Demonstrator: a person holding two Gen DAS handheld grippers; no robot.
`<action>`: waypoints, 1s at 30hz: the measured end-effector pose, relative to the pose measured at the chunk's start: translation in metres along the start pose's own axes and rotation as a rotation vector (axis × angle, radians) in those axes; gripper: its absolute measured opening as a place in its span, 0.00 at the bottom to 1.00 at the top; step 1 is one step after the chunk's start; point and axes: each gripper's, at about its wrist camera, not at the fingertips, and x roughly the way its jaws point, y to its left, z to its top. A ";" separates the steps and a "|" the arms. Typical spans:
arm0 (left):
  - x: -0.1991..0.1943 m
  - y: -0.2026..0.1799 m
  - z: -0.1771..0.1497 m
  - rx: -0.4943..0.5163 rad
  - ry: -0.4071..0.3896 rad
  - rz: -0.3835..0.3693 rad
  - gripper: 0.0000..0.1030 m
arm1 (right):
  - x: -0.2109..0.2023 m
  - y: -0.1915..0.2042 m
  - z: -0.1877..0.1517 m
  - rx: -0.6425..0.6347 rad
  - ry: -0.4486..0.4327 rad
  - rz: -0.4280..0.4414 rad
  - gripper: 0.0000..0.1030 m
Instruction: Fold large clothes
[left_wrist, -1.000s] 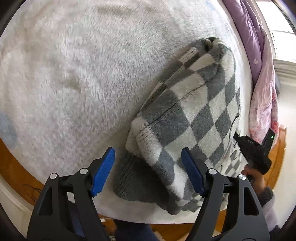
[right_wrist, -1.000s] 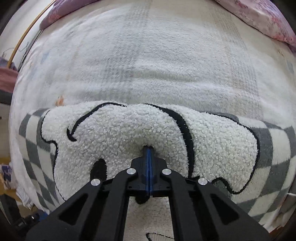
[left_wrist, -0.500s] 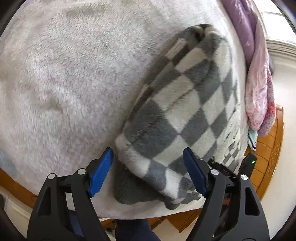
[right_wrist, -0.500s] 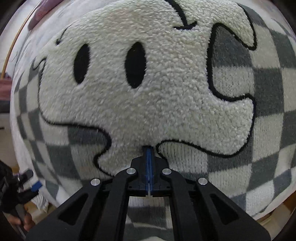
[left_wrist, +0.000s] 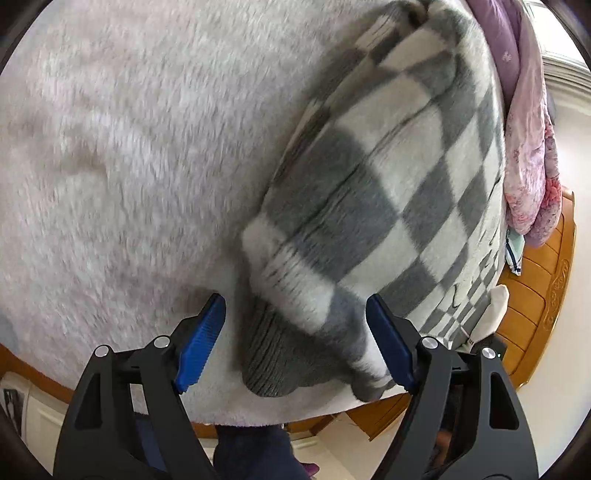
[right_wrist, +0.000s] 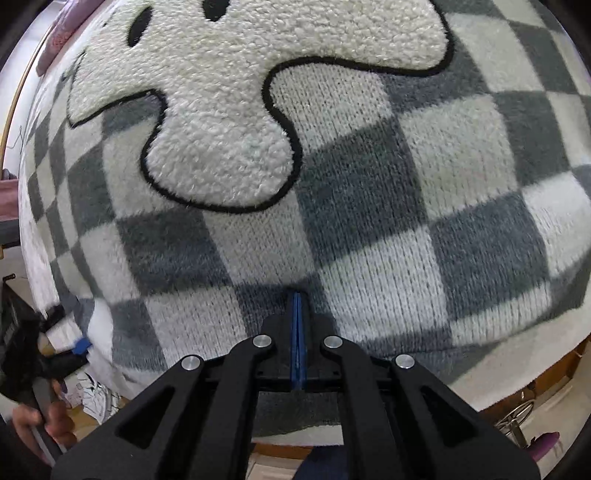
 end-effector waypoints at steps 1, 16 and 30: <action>0.001 0.000 -0.002 0.004 -0.008 0.000 0.77 | 0.000 -0.001 0.000 -0.014 -0.002 0.001 0.00; 0.031 -0.042 -0.022 0.060 -0.097 0.012 0.62 | -0.023 -0.018 -0.019 -0.140 -0.097 0.088 0.07; -0.001 -0.074 -0.011 0.256 0.073 -0.146 0.25 | -0.048 0.125 -0.133 -0.658 -0.454 0.049 0.69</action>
